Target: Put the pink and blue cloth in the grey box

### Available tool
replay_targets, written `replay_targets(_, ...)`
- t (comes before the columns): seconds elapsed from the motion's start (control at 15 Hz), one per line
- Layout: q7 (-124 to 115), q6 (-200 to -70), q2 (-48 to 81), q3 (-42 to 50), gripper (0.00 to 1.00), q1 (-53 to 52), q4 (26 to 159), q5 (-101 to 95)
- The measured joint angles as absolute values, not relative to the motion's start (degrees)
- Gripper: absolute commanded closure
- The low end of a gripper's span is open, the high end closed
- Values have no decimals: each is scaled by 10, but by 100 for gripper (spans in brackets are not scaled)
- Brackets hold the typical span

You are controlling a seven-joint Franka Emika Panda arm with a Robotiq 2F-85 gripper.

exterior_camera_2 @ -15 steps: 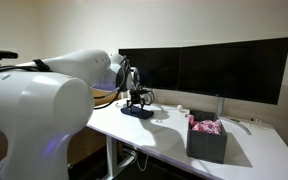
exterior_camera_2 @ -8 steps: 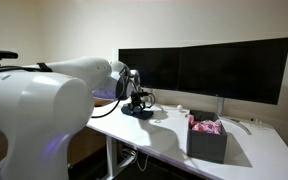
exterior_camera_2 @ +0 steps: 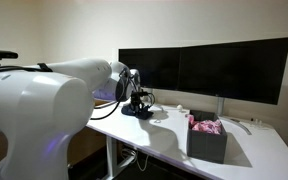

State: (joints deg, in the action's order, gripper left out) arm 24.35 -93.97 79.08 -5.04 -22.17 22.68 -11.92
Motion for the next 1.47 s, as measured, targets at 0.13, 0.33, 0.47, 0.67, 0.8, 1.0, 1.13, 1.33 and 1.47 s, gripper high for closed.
replay_targets(0.13,244,-937,790,-51,88,-222,227,-119)
replay_targets(0.33,260,-911,786,-59,88,-222,227,-119)
replay_targets(0.47,286,-879,777,-71,88,-222,227,-118)
replay_targets(0.67,326,-812,759,-81,89,-224,214,-114)
replay_targets(0.8,346,-778,741,-78,89,-228,210,-111)
replay_targets(1.0,370,-740,705,-73,89,-231,210,-110)
replay_targets(1.13,383,-721,681,-66,89,-232,210,-110)
replay_targets(1.33,396,-703,647,-54,89,-232,210,-110)
replay_targets(1.47,401,-698,626,-45,89,-228,210,-110)
